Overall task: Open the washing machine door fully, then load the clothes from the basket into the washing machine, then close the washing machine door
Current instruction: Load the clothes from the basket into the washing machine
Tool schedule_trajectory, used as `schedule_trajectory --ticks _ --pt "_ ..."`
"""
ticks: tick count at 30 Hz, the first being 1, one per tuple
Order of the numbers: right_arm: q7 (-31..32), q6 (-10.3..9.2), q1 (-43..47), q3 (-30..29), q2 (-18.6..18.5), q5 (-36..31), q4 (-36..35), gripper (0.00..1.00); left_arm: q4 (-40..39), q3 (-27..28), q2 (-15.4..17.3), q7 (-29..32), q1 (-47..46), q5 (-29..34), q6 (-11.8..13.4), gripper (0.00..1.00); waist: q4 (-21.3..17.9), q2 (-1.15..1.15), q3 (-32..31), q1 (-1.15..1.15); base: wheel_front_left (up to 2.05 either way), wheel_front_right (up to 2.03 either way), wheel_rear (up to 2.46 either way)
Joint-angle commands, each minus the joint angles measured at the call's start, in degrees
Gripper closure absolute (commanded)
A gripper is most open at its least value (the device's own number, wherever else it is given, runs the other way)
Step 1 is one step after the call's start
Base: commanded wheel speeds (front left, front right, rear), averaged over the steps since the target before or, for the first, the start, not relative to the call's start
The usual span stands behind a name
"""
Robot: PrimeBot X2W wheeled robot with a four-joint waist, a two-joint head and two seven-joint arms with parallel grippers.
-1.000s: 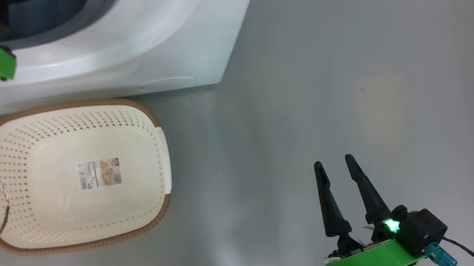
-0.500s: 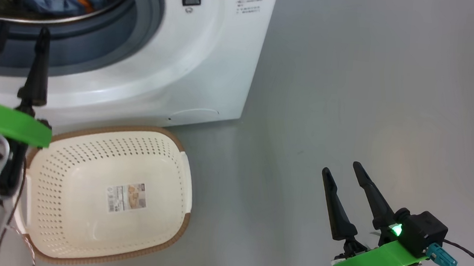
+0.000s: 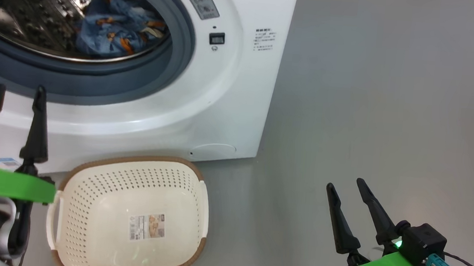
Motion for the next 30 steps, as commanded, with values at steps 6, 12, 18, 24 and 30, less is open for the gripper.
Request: schedule_trajectory --ticks 6,12,18,24,30 --pt "-0.3 0.09 0.8 1.3 -0.1 -0.4 -0.6 0.0 -4.6 5.5 0.4 -0.5 4.3 3.7 0.2 0.0 1.3 0.0 -4.0 0.0 0.0 0.0 0.0" --pt "-0.3 0.09 2.1 0.5 -0.1 -0.7 -0.1 0.0 -7.8 9.5 -1.6 -0.5 10.6 7.0 -0.3 0.0 1.8 0.0 -6.7 0.0 0.0 0.0 0.0" --pt "-0.3 0.09 3.4 -0.7 -0.1 -1.9 0.2 0.0 -10.4 13.3 -4.1 -0.5 17.6 10.2 -1.2 0.0 2.9 0.0 -9.3 0.0 0.0 0.0 0.0" --pt "-0.3 0.09 4.8 -1.1 -0.1 -2.2 0.5 0.0 -12.3 17.1 -7.1 -0.5 24.4 13.0 -1.7 0.0 3.6 0.0 -11.7 0.0 0.0 0.0 0.0" --pt "-0.3 0.09 5.6 -1.2 -0.1 -2.5 0.4 0.0 -13.5 18.9 -9.4 -0.5 28.5 15.1 -2.5 0.0 3.5 0.0 -12.4 0.0 0.0 0.0 0.0"
